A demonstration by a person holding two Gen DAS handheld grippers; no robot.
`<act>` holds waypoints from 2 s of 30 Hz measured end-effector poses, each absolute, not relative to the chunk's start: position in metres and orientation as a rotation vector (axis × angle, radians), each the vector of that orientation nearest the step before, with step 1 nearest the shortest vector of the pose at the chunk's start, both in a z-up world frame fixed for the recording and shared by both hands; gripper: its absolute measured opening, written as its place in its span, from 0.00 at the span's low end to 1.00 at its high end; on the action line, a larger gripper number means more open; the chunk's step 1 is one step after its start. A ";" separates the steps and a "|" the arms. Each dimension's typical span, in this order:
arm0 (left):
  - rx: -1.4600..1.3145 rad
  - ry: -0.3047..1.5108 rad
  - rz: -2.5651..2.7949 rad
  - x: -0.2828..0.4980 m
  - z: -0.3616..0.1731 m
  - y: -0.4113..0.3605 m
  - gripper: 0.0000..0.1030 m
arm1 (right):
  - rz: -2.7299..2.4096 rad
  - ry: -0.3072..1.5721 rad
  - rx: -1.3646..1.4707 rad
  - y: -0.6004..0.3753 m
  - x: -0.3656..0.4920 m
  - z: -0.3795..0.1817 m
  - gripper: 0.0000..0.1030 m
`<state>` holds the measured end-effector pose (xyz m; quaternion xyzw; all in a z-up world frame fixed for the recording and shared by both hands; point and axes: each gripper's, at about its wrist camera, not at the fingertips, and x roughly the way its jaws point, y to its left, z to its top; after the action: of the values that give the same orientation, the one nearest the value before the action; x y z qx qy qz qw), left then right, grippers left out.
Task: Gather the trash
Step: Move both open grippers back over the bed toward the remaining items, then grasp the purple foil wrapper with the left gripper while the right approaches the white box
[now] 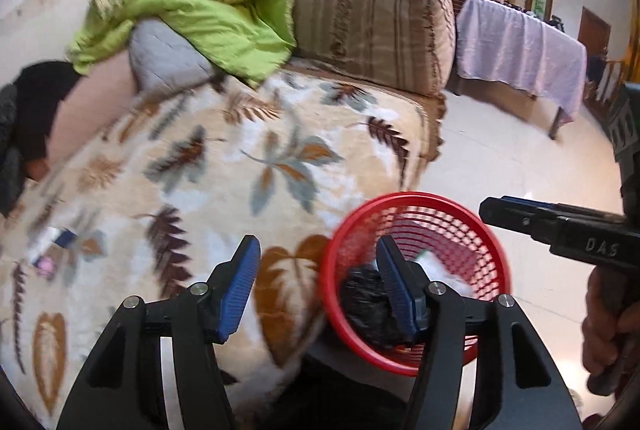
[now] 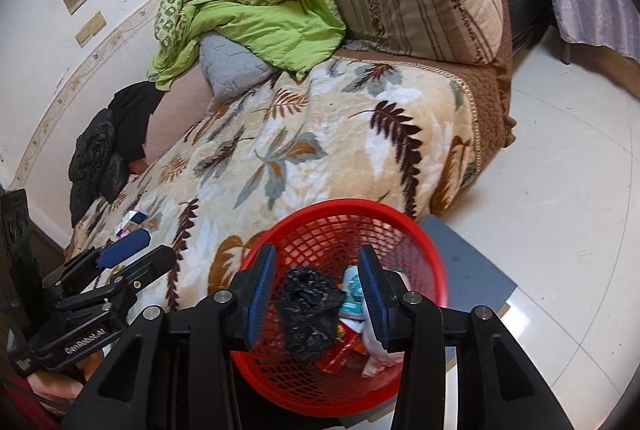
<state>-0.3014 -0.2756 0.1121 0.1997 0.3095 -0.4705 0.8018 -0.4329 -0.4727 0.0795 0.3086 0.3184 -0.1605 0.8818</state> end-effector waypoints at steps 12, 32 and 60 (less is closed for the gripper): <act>0.409 0.617 -0.898 -0.275 0.118 -0.237 0.59 | -0.231 0.669 0.575 -0.434 -0.384 0.096 0.44; 0.192 0.736 -0.664 -0.168 0.097 -0.141 0.61 | -0.070 0.765 0.481 -0.356 -0.271 0.091 0.44; -0.061 0.947 -0.318 0.041 0.013 -0.067 0.37 | 0.064 0.809 0.546 -0.295 -0.197 0.061 0.49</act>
<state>0.0414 -0.0671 0.0127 -0.0291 0.4538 -0.1527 0.8775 -0.1966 -0.2951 0.0614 0.2624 0.3885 0.0308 0.8828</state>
